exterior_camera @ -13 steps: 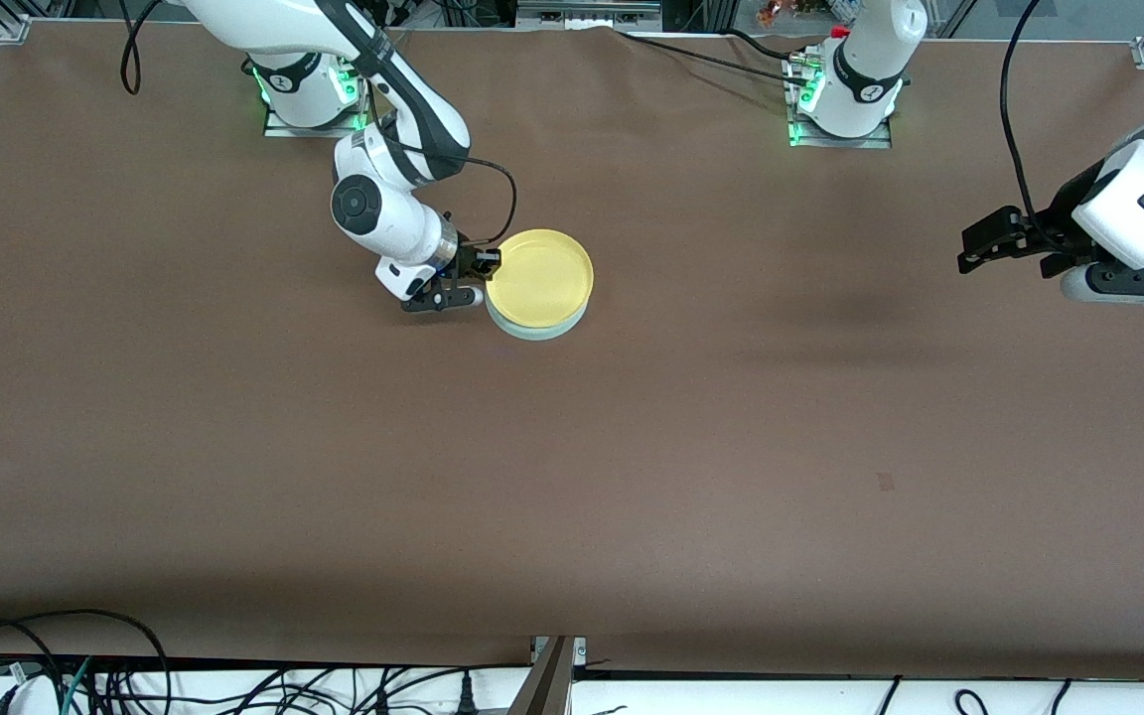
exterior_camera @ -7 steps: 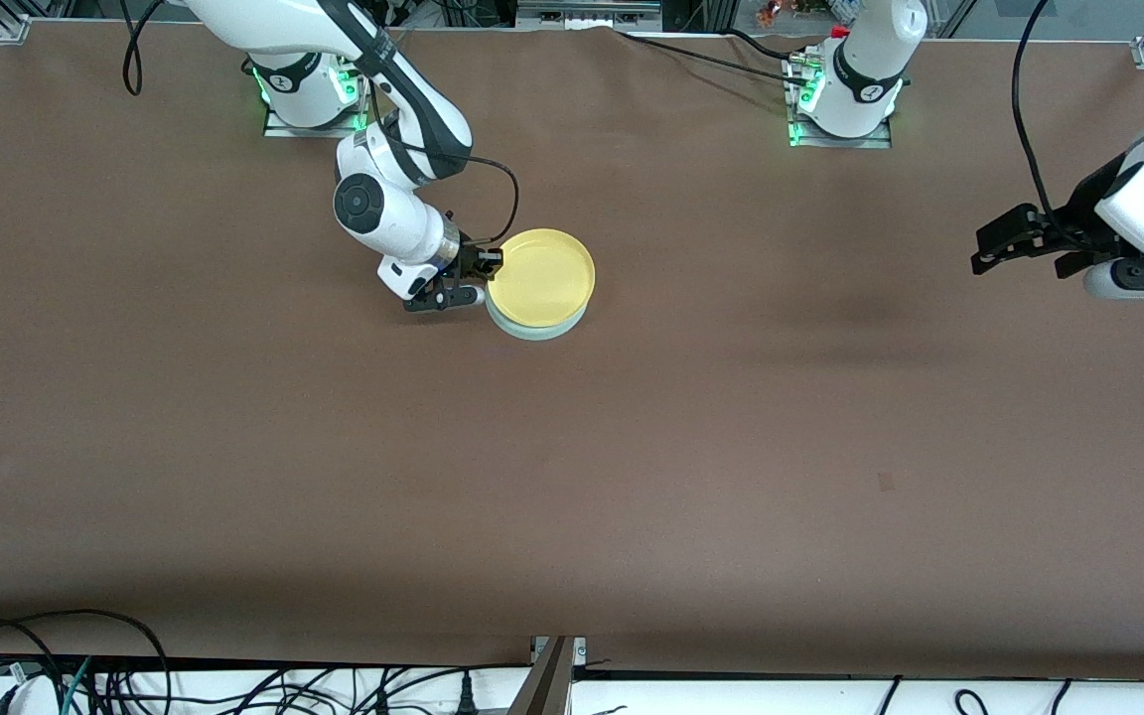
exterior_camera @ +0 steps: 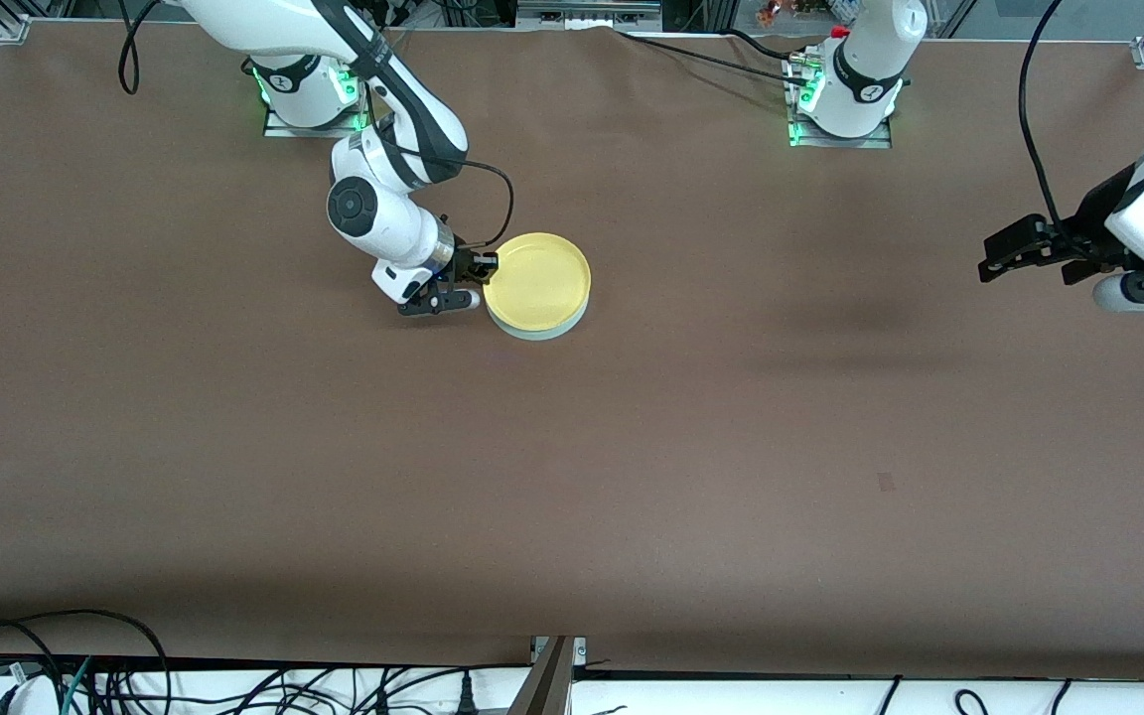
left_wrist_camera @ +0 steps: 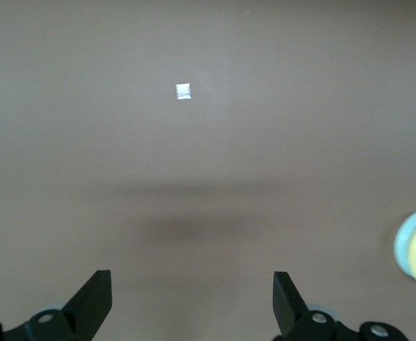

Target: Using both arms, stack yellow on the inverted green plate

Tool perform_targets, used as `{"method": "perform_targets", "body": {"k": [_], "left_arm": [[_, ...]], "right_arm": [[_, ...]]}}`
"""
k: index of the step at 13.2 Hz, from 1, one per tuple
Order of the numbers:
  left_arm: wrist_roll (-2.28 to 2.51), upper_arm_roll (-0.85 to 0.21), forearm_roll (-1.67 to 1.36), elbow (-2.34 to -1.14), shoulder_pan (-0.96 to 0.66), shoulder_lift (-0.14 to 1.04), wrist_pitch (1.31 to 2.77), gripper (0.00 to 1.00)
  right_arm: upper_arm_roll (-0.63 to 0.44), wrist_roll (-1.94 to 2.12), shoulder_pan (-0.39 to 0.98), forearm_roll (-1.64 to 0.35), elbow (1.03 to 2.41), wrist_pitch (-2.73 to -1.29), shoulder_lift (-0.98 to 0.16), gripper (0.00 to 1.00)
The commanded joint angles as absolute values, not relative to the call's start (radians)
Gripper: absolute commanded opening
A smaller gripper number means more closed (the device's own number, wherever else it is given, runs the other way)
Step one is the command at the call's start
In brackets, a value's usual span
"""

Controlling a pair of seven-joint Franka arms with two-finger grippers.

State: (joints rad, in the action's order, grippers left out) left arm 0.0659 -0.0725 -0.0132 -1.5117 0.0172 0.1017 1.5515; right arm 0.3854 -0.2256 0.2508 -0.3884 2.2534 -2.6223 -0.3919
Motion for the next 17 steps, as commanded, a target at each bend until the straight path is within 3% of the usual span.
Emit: {"method": "perform_targets", "body": {"k": [1,12,13,14,15,17], "left_arm": [[0.072,-0.095,0.086,-1.473,-0.003,0.123,1.535,1.00],[0.077,-0.087,0.028,-1.465,0.014,0.138,1.551,1.00],[0.077,-0.087,0.028,-1.465,0.014,0.138,1.551,1.00],[0.078,-0.087,0.029,-1.465,0.012,0.138,1.551,1.00],[0.077,-0.087,0.029,-1.465,0.012,0.138,1.551,1.00],[0.077,-0.087,0.029,-1.465,0.012,0.138,1.551,1.00]], "right_arm": [[0.365,-0.195,0.256,-0.402,2.263,-2.599,-0.377,0.00],[0.368,-0.210,0.258,-0.402,2.269,-2.533,-0.342,0.00],[0.368,-0.212,0.258,-0.402,2.267,-2.531,-0.342,0.11],[0.367,-0.212,0.256,-0.402,2.266,-2.531,-0.342,0.83],[0.364,-0.209,0.256,-0.402,2.258,-2.531,-0.339,1.00],[0.347,-0.207,0.256,-0.402,2.235,-2.505,-0.313,1.00]]}}
